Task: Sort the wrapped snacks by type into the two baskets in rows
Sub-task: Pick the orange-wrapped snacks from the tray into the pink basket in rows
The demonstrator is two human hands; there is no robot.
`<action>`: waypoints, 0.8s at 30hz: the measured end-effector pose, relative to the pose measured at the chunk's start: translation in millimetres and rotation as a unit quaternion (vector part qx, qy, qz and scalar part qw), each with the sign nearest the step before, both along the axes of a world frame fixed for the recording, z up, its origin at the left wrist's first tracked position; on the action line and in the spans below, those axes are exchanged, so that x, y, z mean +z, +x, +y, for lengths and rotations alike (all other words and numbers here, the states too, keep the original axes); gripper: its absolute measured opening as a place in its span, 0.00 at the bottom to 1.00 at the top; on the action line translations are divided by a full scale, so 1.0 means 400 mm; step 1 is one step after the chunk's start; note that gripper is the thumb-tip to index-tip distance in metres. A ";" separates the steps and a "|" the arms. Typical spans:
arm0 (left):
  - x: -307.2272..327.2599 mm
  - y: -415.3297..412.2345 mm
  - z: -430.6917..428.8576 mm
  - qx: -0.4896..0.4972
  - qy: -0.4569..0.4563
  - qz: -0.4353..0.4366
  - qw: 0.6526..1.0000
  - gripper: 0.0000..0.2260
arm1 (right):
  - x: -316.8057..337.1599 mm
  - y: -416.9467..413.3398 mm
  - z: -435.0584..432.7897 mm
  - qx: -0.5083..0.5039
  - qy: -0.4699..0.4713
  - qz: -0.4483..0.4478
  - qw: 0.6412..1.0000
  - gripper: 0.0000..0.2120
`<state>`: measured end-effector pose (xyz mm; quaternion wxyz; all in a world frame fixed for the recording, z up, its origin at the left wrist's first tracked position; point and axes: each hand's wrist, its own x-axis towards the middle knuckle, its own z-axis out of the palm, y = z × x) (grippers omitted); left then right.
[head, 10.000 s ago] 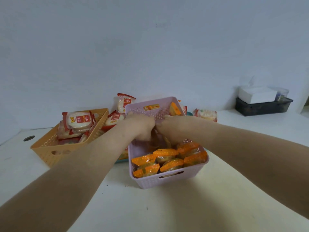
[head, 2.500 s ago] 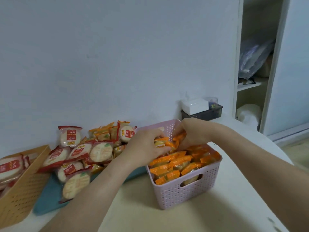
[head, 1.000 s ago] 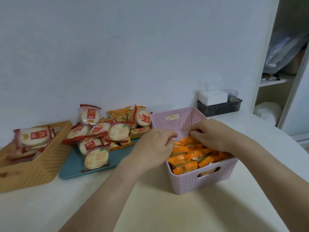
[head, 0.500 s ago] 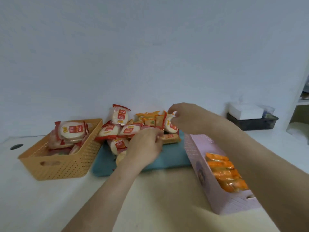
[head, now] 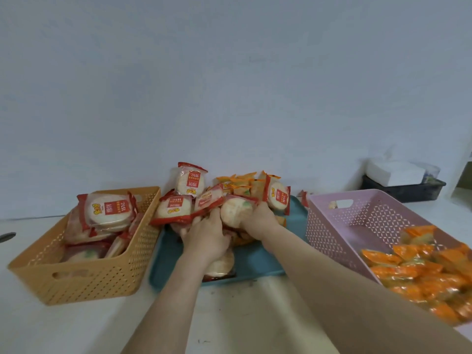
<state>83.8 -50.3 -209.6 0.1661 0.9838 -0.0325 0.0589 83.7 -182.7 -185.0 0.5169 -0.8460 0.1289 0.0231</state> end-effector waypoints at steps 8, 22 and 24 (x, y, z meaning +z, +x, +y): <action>0.019 0.008 0.012 0.044 -0.307 -0.078 0.947 0.22 | 0.026 0.026 0.004 0.015 0.104 0.022 0.994 0.24; 0.059 0.016 0.008 -0.033 -0.283 -0.134 0.949 0.35 | 0.083 0.030 -0.006 0.141 0.015 -0.055 0.988 0.13; 0.035 0.010 0.007 -0.030 -0.125 -0.135 0.983 0.34 | 0.052 0.033 -0.015 0.159 -0.135 -0.052 0.977 0.12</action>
